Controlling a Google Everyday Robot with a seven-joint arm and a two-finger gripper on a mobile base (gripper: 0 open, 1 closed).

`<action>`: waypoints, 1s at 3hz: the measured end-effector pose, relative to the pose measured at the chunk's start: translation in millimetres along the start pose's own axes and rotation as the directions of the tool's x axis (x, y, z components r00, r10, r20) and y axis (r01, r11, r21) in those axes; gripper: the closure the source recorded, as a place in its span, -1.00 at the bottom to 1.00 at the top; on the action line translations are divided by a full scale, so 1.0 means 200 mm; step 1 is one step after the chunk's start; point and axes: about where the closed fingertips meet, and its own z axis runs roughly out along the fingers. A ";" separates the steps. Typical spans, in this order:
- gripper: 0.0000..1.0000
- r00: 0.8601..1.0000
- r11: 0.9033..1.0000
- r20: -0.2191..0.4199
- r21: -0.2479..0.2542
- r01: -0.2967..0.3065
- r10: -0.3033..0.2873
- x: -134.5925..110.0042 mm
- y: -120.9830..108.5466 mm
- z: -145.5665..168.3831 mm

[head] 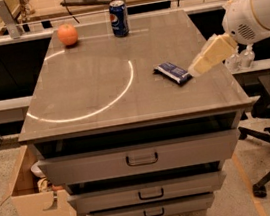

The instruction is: Pick rxbar blueberry

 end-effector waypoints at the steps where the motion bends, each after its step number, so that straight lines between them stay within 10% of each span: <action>1: -1.00 0.990 0.997 0.134 0.039 -0.060 0.054 -0.06 -0.06 0.12; 3: -1.00 0.927 0.985 0.333 -0.034 -0.171 0.173 -0.09 -0.04 0.39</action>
Offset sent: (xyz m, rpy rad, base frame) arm 0.0745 0.0238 -0.0313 0.3885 -0.2280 -0.0220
